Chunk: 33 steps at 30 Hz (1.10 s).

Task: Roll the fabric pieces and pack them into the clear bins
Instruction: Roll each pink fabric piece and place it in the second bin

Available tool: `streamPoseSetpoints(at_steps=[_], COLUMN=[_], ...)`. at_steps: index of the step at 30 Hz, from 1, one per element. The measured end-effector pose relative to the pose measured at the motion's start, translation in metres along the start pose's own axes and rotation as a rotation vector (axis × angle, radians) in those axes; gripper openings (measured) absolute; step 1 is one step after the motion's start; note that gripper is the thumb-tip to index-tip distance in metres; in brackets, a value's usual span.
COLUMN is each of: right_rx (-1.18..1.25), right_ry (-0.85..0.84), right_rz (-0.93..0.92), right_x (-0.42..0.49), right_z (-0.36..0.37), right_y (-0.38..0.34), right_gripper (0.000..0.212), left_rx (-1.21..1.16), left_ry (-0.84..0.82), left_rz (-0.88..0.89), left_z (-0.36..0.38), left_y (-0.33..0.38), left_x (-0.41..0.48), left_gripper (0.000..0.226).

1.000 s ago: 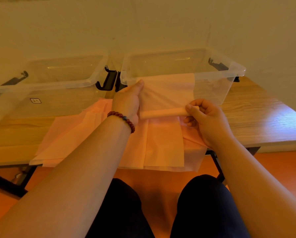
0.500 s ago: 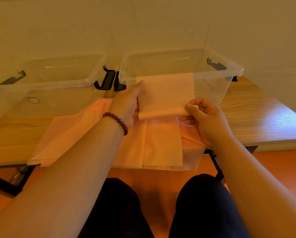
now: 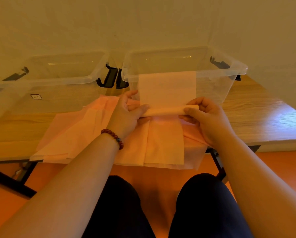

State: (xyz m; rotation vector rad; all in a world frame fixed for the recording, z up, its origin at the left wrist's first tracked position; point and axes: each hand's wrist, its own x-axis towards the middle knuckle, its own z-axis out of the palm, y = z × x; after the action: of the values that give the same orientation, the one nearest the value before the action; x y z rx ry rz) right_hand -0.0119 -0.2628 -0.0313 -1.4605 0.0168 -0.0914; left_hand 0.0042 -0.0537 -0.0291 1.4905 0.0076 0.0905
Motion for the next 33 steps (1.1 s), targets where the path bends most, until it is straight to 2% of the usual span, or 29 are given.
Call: streamPoseSetpoints(at_steps=[4, 7, 11, 15, 17, 20, 23, 30, 33], right_rx=[-0.005, -0.033, -0.074, -0.076, -0.106, -0.123, -0.128, -0.146, -0.161], right_ry=[0.031, 0.059, 0.05, -0.052, -0.039, -0.003, 0.018, -0.03, -0.091], right_rz=[-0.001, -0.025, -0.031, -0.041, -0.05, -0.061, -0.057, -0.07, -0.092], right_x=[0.002, 0.003, 0.005, 0.004, 0.004, 0.005, 0.007, 0.01, 0.009], right_z=[0.002, 0.002, 0.0, -0.003, -0.003, -0.002, -0.001, 0.001, -0.003], right_y=[0.001, 0.002, 0.005, 0.006, 0.006, 0.007, 0.007, 0.009, 0.008], right_gripper=[0.004, 0.004, 0.009, 0.03, 0.026, 0.012, 0.008, 0.007, 0.024], left_rx=[-0.138, -0.04, 0.106, 0.008, 0.032, 0.069, -0.002, -0.061, -0.048], left_ry=[-0.084, -0.14, -0.075, -0.052, -0.051, -0.09, -0.121, -0.135, -0.128], left_rz=[0.038, 0.062, 0.074, 0.026, 0.033, 0.049, 0.057, 0.056, 0.04], left_z=[-0.008, -0.011, -0.01, -0.007, -0.007, -0.009, -0.007, -0.006, -0.005], left_y=[-0.006, -0.011, -0.015, -0.013, -0.014, -0.014, -0.013, -0.01, -0.01], left_x=[0.001, 0.003, 0.004, 0.003, 0.002, 0.001, -0.001, -0.003, -0.002], left_gripper=[0.05, 0.035, 0.02, 0.011, 0.008, 0.017, 0.023, 0.014, 0.011])
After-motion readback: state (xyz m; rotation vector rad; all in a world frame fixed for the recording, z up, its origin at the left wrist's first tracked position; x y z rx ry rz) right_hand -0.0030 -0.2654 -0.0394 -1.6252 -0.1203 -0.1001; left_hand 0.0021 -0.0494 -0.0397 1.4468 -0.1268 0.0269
